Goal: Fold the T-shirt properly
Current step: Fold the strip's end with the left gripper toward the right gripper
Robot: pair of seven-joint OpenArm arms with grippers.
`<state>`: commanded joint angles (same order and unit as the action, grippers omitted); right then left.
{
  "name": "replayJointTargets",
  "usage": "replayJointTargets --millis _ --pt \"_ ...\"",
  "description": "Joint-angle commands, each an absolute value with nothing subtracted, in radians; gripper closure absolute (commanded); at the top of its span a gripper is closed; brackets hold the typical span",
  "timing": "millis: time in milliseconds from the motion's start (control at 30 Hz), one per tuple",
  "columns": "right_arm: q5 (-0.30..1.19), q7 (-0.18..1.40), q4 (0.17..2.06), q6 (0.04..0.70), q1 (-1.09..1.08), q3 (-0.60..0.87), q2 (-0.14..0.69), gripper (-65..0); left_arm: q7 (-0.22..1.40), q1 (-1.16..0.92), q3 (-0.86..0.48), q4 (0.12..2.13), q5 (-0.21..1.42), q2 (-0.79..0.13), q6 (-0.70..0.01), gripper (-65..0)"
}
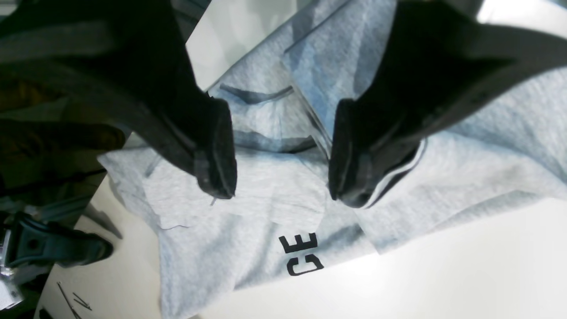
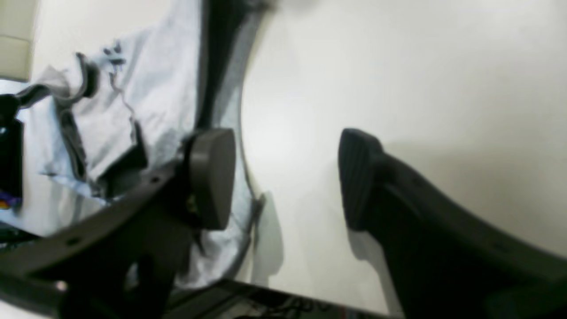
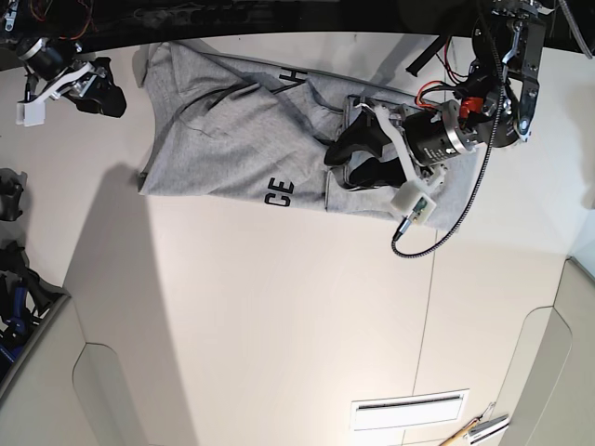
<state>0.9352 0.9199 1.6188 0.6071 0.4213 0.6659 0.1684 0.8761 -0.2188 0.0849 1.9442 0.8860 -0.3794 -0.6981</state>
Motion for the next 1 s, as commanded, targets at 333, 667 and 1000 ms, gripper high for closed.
replayJointTargets --millis 333,667,1000 --pt "0.923 0.913 1.612 0.607 0.383 0.514 0.096 -36.5 0.882 -0.213 0.084 1.945 0.886 -0.38 -0.698 -36.5" --pt "0.897 0.899 1.612 0.607 0.354 0.432 0.043 -36.5 0.887 -0.213 0.084 2.03 0.886 -0.38 -0.698 -36.5" --pt "0.793 0.863 1.612 0.601 0.321 0.365 0.041 -15.4 0.887 -0.213 0.01 2.034 0.876 -0.38 -0.698 -36.5"
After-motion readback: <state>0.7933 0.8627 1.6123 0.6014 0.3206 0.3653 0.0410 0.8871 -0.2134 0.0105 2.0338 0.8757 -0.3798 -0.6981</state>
